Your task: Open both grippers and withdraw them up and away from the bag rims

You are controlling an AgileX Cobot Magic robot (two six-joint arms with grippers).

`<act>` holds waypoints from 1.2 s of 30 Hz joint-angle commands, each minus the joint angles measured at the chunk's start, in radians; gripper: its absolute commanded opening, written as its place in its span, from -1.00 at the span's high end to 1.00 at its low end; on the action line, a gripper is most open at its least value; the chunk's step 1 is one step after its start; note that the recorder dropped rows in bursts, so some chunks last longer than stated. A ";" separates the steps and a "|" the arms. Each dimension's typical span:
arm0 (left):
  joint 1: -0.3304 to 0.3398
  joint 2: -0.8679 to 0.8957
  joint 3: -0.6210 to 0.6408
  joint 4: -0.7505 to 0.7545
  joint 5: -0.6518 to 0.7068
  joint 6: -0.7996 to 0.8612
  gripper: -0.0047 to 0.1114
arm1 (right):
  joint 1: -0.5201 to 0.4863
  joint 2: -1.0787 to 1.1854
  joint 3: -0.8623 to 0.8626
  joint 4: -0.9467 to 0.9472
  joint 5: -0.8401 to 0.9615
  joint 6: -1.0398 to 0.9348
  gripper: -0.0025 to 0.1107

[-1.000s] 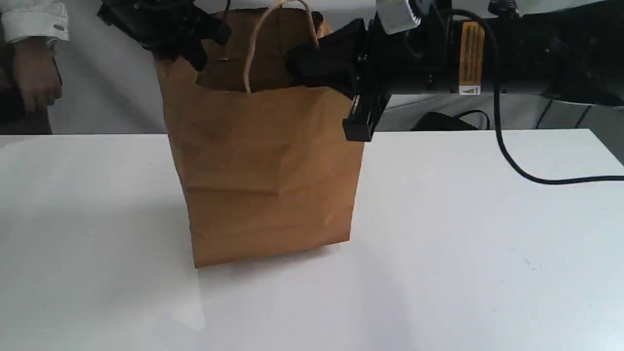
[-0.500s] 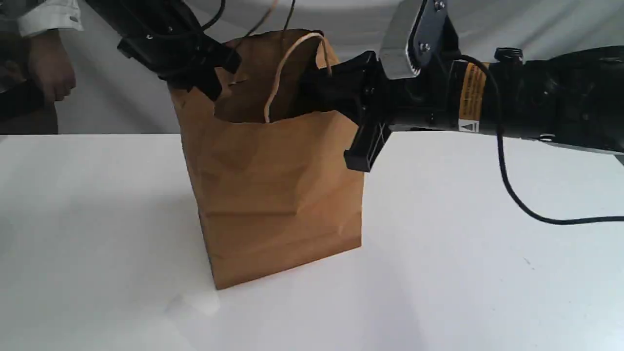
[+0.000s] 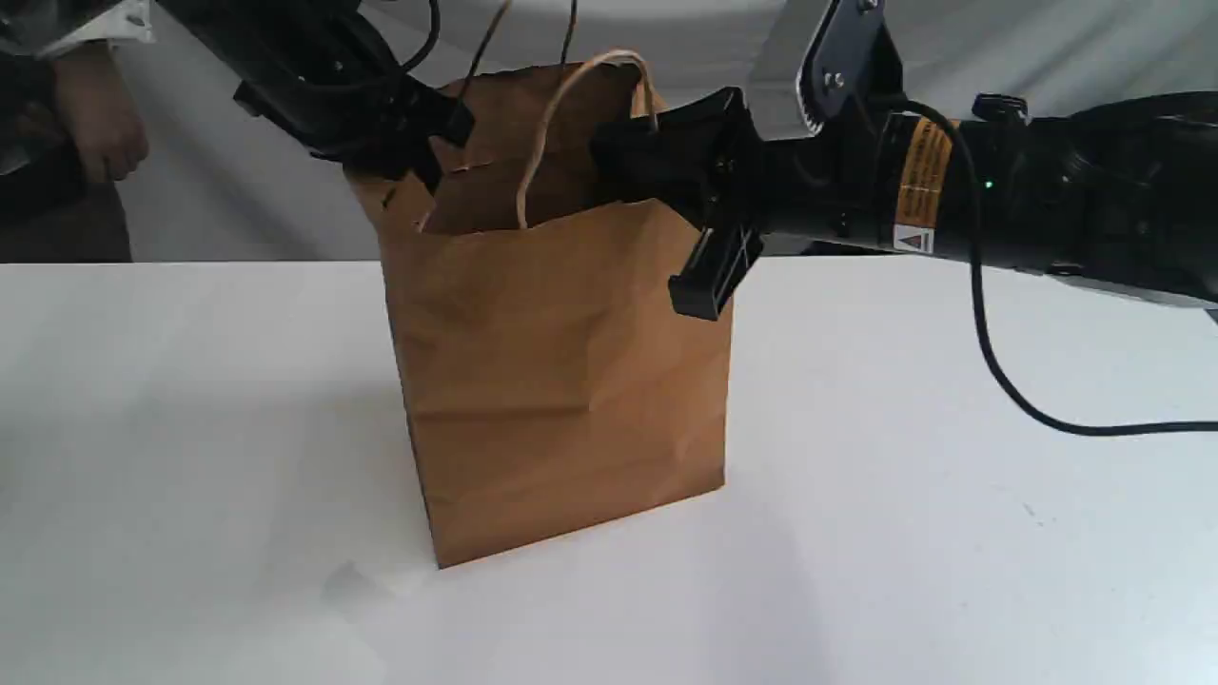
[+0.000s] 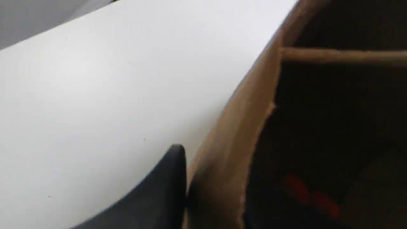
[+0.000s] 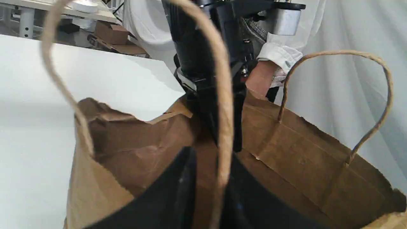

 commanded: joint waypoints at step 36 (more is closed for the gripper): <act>0.002 -0.290 0.006 0.109 0.027 -0.055 -0.44 | 0.003 -0.237 0.102 0.019 0.083 -0.090 -0.36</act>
